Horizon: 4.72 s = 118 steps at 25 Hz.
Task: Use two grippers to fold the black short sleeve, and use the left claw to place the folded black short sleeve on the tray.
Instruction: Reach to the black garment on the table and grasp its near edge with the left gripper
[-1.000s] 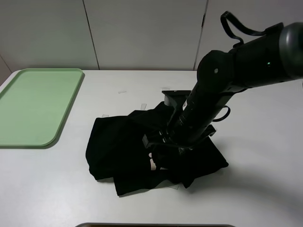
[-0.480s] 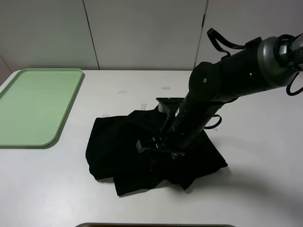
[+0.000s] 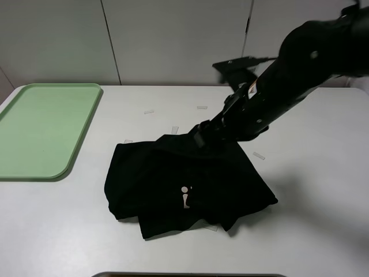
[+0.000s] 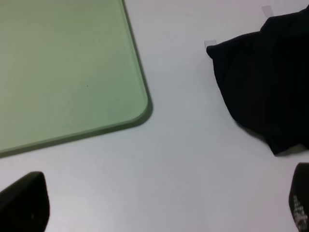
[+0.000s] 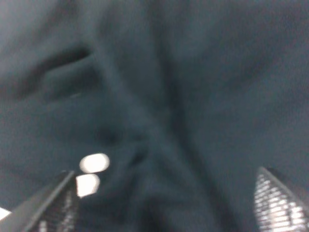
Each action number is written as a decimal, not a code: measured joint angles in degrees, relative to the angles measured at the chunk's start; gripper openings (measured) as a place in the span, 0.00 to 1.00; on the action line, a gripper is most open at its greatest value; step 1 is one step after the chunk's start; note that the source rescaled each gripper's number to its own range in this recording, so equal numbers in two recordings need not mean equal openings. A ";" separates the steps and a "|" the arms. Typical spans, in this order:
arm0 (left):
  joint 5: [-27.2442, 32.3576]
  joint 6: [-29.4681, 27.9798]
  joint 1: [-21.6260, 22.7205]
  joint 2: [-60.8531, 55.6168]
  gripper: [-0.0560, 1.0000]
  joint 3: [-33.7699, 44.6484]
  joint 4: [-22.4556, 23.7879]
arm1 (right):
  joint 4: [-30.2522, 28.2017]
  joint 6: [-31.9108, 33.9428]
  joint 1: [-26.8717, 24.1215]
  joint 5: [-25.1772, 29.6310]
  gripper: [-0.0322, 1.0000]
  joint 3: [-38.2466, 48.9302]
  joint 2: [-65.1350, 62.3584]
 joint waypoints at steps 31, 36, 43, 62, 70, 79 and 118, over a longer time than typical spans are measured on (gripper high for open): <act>0.00 0.00 0.00 0.00 1.00 0.00 0.00 | -15.36 -1.85 -20.78 26.02 0.99 7.82 -80.37; 0.00 0.00 0.00 0.00 1.00 0.00 0.00 | -14.27 -1.97 -17.83 26.08 0.99 12.11 -87.51; 0.00 0.00 0.00 0.00 1.00 0.00 0.00 | -11.71 -1.97 -15.42 26.10 0.99 20.52 -90.00; 0.00 0.00 0.00 0.00 1.00 0.00 0.00 | -8.24 -2.38 -15.24 29.34 0.99 25.54 -90.00; 0.00 0.00 0.00 0.00 1.00 0.00 0.00 | -7.80 -2.40 -24.18 29.81 0.99 25.46 -92.49; 0.00 0.00 0.00 0.00 1.00 0.00 0.00 | -7.33 -2.40 -33.18 29.93 0.99 25.46 -92.49; -22.92 19.92 -0.34 58.41 0.98 -0.36 -46.99 | -7.33 -2.40 -33.25 29.93 0.99 25.46 -92.49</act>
